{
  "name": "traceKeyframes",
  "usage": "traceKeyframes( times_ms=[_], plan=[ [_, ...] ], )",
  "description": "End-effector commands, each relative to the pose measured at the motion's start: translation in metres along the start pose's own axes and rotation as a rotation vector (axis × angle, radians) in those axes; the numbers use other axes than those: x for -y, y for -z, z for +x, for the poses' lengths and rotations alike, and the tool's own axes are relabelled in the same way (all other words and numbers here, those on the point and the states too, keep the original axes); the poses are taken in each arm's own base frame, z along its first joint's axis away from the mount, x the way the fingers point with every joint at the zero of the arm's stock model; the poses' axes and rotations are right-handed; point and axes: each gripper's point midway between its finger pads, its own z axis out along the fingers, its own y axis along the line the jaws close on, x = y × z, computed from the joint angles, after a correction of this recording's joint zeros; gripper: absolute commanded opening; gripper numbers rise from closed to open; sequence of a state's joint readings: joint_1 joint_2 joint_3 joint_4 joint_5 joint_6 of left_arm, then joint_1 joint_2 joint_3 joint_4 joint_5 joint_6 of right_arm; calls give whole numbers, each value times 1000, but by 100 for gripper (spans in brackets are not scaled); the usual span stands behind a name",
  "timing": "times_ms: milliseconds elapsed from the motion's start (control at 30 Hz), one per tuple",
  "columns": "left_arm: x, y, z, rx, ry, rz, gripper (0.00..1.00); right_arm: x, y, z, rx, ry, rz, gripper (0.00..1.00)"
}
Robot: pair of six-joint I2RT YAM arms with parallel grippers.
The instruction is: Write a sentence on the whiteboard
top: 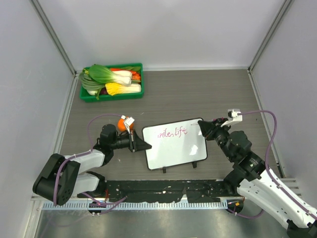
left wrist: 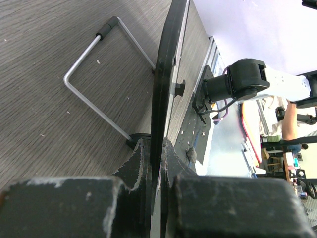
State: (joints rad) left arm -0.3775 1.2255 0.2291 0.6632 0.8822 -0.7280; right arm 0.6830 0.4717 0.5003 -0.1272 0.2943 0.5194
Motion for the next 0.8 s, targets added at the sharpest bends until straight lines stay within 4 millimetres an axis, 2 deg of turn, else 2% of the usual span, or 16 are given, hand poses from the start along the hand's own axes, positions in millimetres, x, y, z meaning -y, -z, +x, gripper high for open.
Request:
traceKeyframes(
  times_ms=[0, 267, 767],
  plan=[
    [-30, -1, -2, 35, -24, -127, 0, -7, -1, -20, 51, 12, -6, 1],
    [-29, 0, -2, 38, -28, -129, 0, -7, -5, -12, 23, 18, -13, 1],
    [-31, 0, -2, 37, -26, -137, 0, -33, -9, 11, -75, 34, -161, 1]
  ],
)
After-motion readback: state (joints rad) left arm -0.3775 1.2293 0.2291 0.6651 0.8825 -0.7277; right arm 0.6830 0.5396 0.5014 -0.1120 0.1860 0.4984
